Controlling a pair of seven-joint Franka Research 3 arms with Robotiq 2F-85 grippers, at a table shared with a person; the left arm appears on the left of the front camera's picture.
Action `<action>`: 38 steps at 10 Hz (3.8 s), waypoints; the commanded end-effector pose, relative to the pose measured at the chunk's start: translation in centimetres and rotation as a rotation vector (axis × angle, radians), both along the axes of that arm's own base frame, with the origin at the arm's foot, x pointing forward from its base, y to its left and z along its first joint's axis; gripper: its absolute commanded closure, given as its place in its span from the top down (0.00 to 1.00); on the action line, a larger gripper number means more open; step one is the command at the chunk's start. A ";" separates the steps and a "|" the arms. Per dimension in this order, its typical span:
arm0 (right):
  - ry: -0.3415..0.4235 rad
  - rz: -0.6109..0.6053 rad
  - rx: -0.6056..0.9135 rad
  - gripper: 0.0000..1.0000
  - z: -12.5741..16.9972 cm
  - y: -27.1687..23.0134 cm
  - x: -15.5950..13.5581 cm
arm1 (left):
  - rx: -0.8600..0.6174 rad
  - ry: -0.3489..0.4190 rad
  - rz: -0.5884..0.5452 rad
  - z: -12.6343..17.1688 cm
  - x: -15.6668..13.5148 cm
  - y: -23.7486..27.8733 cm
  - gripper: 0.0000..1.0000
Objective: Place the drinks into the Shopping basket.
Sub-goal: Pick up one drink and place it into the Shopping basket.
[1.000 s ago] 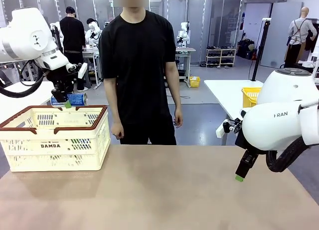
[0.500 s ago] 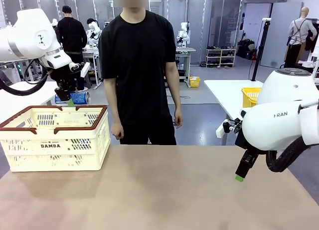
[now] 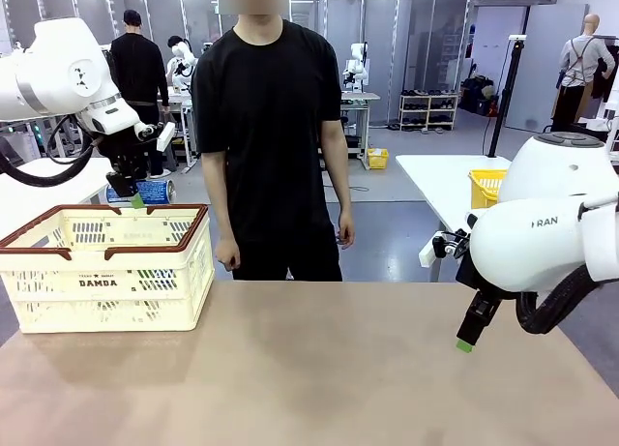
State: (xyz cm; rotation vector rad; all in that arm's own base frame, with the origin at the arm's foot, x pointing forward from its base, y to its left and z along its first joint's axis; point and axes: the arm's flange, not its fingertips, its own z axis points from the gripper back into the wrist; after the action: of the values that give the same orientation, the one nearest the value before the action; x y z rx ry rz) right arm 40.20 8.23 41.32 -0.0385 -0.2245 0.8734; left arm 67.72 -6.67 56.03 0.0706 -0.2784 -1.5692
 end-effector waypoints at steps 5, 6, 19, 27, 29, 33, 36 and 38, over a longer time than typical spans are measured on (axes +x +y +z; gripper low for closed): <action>-0.012 -0.010 -0.003 1.00 0.0 0.1 -0.1 | -0.029 -0.010 -0.057 -1.5 1.7 0.4 0.57; -0.012 -0.010 -0.003 1.00 0.0 0.1 -0.1 | -0.026 0.007 -0.071 -2.3 2.5 0.6 0.57; -0.012 -0.010 -0.003 1.00 0.0 0.1 -0.1 | -0.071 0.136 -0.040 -13.6 7.3 1.2 0.57; -0.012 -0.010 -0.003 1.00 0.0 0.1 -0.1 | -0.018 0.174 0.021 -16.4 7.1 1.7 0.57; -0.012 -0.010 -0.003 1.00 0.0 0.1 -0.1 | -0.013 0.181 0.021 -16.8 7.1 1.8 0.57; -0.012 -0.010 -0.003 1.00 0.0 0.1 -0.1 | -0.010 0.193 0.027 -17.6 7.2 2.1 0.57; -0.012 -0.010 -0.003 1.00 0.0 0.1 -0.1 | -0.026 0.204 0.025 -18.7 7.5 2.1 0.57; -0.012 -0.010 -0.003 1.00 0.0 0.1 -0.1 | -0.018 0.206 0.018 -19.4 7.6 2.1 0.57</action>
State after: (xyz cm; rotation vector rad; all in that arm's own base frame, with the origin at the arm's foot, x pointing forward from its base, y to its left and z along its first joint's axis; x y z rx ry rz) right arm 40.20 8.23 41.32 -0.0385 -0.2246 0.8734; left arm 74.59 -4.69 39.07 -0.0864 -0.1542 -1.5474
